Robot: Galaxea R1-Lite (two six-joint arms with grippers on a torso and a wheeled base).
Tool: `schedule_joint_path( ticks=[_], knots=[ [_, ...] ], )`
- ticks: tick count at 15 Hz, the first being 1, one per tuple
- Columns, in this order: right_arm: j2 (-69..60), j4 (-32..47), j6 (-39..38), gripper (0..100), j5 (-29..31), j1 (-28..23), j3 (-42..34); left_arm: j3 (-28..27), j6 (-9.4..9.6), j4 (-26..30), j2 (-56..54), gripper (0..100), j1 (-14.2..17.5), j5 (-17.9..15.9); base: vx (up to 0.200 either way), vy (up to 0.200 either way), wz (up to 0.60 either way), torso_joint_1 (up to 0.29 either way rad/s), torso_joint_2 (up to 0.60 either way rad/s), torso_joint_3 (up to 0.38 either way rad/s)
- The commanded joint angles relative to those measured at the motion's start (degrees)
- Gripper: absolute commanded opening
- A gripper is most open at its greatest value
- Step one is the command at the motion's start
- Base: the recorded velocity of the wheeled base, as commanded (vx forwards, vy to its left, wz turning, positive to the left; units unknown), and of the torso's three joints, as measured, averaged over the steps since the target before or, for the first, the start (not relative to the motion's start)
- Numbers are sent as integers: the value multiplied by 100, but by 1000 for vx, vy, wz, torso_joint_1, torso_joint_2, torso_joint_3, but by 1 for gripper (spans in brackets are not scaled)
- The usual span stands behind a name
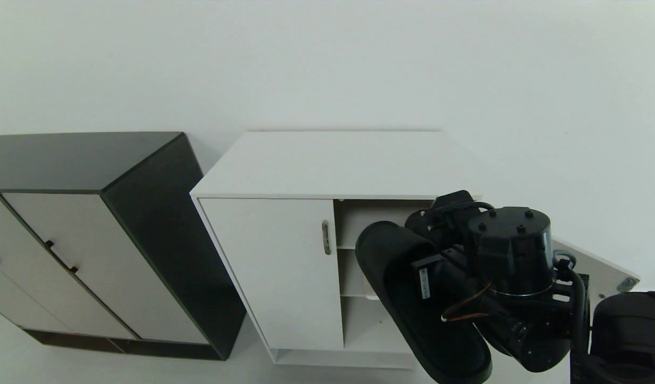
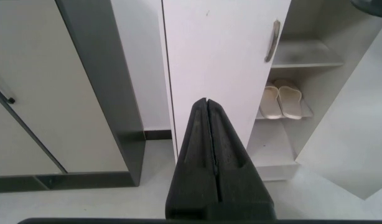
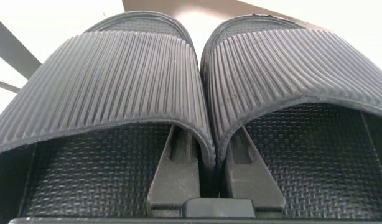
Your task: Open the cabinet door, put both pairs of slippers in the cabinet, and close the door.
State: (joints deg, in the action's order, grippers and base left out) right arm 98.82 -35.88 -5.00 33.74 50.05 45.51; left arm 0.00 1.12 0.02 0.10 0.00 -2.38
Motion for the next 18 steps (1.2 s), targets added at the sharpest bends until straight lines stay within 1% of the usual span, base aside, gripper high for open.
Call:
schedule_joint_path(
  ticks=[1, 10, 18],
  knots=[
    [32, -7, -1, 0, 1, 4, -7, 0, 2, -2, -1, 0, 0, 0, 0, 0, 0, -217, 535, 320],
    [59, -7, 16, 0, 1, 4, -24, 0, 2, -2, -1, 0, 0, 0, 0, 0, 0, -200, 518, 315],
    [59, -7, 16, 0, 1, 4, -42, 0, -7, 6, -1, 0, 0, 0, 0, 0, 0, -145, 478, 326]
  ],
)
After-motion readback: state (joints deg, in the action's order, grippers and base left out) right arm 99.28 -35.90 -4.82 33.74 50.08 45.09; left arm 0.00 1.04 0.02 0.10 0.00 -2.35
